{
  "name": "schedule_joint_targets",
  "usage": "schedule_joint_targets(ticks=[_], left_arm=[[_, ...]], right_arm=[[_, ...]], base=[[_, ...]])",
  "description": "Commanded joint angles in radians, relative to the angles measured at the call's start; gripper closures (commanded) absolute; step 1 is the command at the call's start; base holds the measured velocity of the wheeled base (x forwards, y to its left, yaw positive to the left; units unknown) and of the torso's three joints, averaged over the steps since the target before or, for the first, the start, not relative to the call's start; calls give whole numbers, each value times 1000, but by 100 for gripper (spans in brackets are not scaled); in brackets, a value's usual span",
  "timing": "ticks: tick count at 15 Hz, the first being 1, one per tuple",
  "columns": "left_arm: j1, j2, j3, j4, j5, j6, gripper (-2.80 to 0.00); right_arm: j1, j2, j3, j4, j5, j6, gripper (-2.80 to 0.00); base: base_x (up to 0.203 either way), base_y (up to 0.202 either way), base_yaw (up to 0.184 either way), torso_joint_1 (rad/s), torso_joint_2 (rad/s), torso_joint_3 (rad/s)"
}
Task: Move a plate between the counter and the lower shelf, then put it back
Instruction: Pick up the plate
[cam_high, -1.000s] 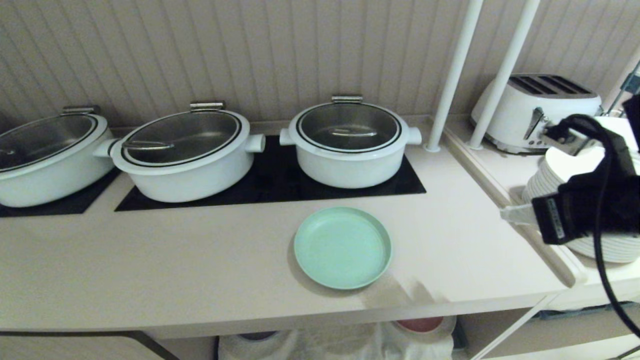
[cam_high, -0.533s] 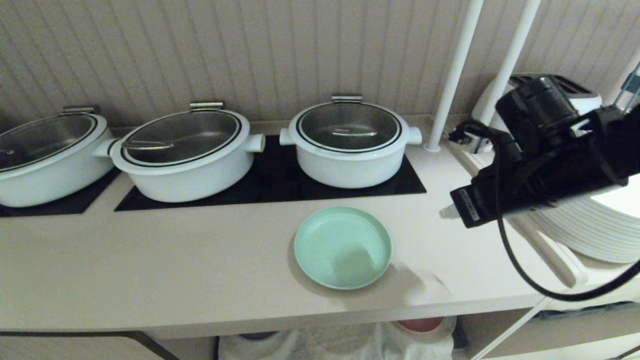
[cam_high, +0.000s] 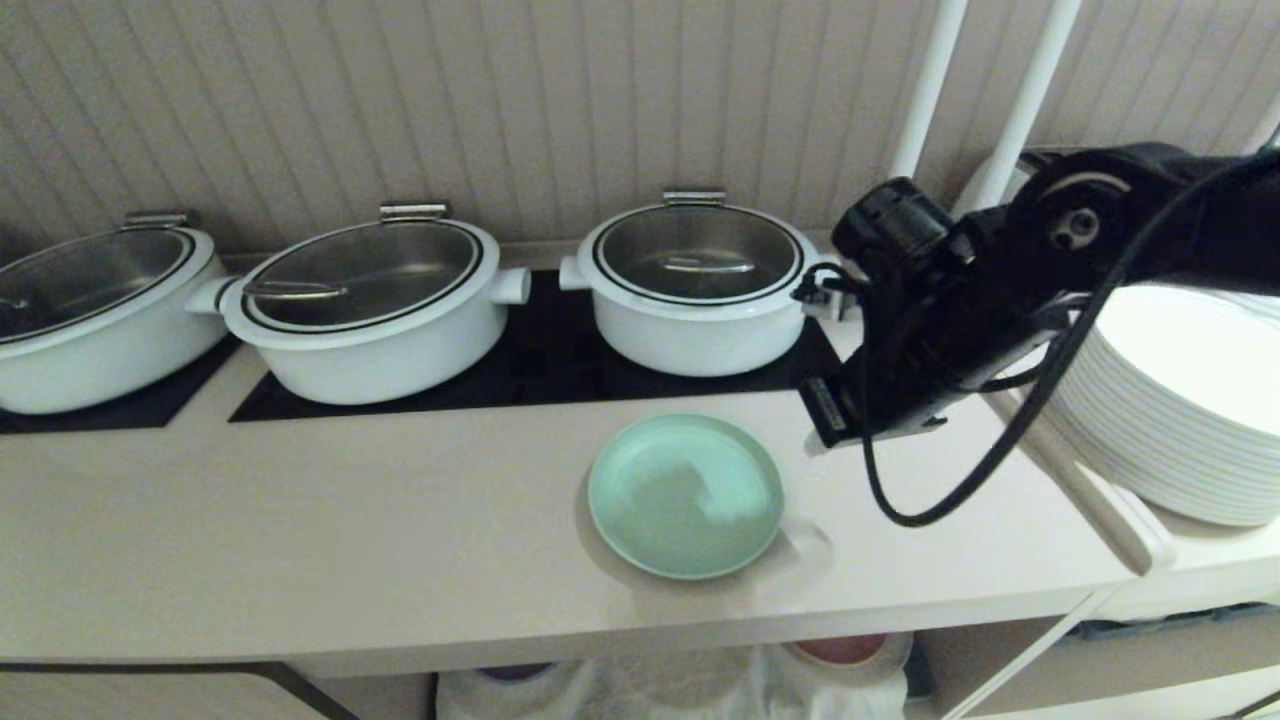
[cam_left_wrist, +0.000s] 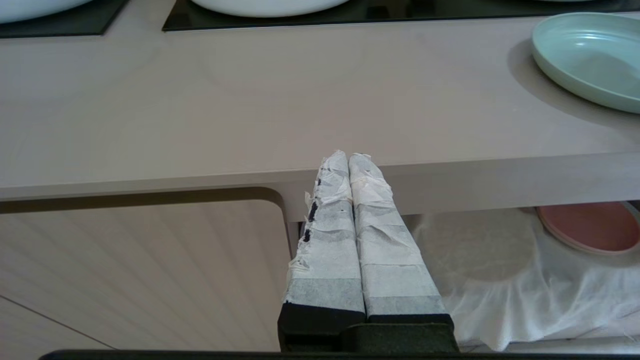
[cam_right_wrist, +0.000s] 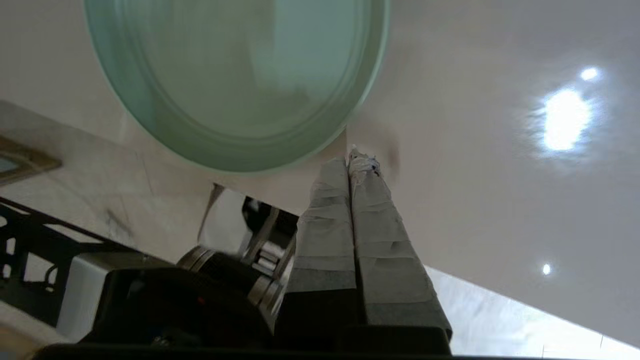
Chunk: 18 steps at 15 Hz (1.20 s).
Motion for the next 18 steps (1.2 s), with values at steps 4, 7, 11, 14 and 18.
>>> schedule_joint_targets(ticks=[4,7,11,14,18], left_arm=[[0,0,0,0,0,-2,0],[0,0,0,0,0,0,0],[0,0,0,0,0,-1,0],[0,0,0,0,0,0,0],[0,0,0,0,0,-2,0]], right_arm=[[20,94,-110,138,1,76,0],[26,120,-111,133,1,115,0],[33,153,-115,114,-2,113,0],[35,160,-120,99,-4,114,0],[33,159,-120,101,-5,112,0]], base=[[0,0,0,0,0,0],[0,0,0,0,0,0],[0,0,0,0,0,0],[0,0,0,0,0,0],[0,0,0,0,0,0]])
